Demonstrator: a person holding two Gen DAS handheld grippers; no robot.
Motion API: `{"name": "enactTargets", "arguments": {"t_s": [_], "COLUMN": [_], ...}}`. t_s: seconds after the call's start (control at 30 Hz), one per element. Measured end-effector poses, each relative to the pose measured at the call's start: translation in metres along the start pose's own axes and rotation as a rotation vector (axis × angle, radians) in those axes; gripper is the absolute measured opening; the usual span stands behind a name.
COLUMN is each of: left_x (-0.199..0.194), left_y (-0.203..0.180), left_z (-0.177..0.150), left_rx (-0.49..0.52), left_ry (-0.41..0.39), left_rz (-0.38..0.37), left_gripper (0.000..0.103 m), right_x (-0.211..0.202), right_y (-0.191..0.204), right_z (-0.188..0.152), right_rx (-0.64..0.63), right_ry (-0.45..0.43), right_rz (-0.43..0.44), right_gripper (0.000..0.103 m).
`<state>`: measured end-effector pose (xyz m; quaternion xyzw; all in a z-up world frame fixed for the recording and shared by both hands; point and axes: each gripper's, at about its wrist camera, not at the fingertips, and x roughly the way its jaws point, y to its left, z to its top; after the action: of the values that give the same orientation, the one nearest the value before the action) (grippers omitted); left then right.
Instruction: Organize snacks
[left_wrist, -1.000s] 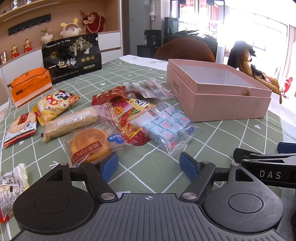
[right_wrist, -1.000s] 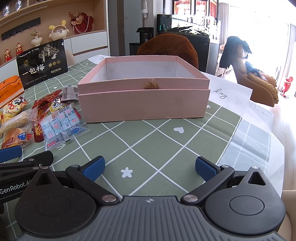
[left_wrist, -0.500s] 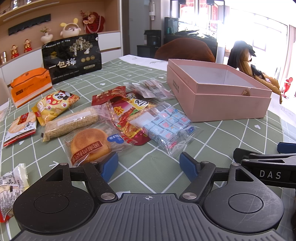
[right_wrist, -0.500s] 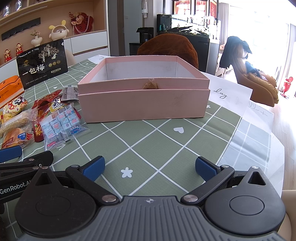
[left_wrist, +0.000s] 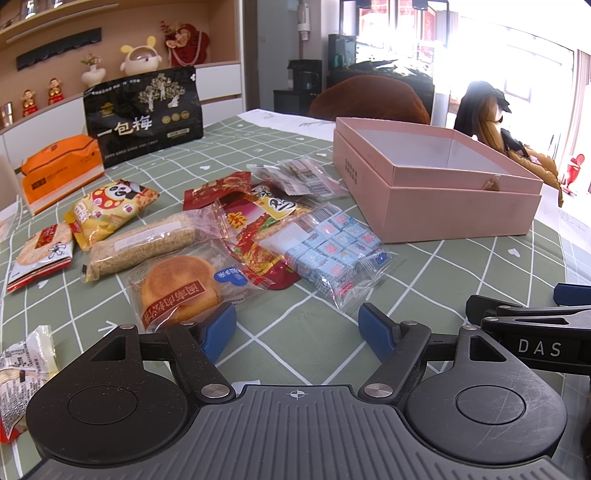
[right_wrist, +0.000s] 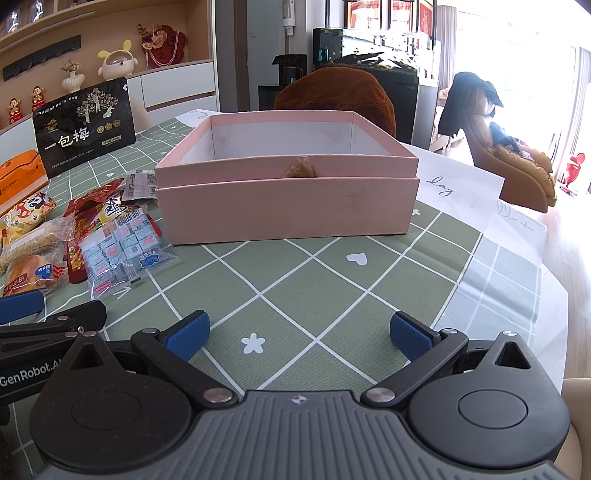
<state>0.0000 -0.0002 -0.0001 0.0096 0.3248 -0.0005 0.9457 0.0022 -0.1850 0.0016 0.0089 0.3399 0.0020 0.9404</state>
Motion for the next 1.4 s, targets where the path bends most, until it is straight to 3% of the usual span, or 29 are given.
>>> {"name": "enactTargets", "arguments": {"t_s": [0.5,0.57,0.63,0.7,0.93,1.1,1.2,1.4], "left_x": [-0.001,-0.006,-0.014,-0.021,-0.062,-0.063,-0.063,-0.060], "left_y": [0.000,0.003,0.010,0.020,0.103,0.177,0.199,0.179], "left_z": [0.001,0.004,0.009,0.015,0.028,0.013,-0.001,-0.014], "left_rx": [-0.001,0.004,-0.024,-0.062,-0.190,-0.314,-0.396,-0.425], "left_ry": [0.006,0.034,0.092,0.136,0.080,0.143,0.150,0.141], "left_rz": [-0.004,-0.018,-0.045,-0.056,0.115,0.229,0.190,0.081], "left_gripper": [0.078,0.062,0.043,0.038,0.038,0.037,0.034,0.039], "right_x": [0.000,-0.001,-0.001,0.003,0.007,0.008,0.004,-0.005], "right_y": [-0.001,-0.002,-0.003,0.000,0.007,0.035,0.052,0.082], "right_z": [0.000,0.001,0.008,0.023,0.028,0.035,0.035,0.033], "right_rx": [0.000,0.005,-0.020,-0.054,-0.059,-0.099,-0.093,-0.189], "right_ry": [0.000,0.002,0.066,0.170,0.290,0.320,0.317,0.283], "right_rz": [0.000,0.005,0.030,0.066,0.053,0.109,0.137,0.156], "right_gripper": [0.103,0.103,0.103,0.103,0.103,0.097,0.097,0.097]}}
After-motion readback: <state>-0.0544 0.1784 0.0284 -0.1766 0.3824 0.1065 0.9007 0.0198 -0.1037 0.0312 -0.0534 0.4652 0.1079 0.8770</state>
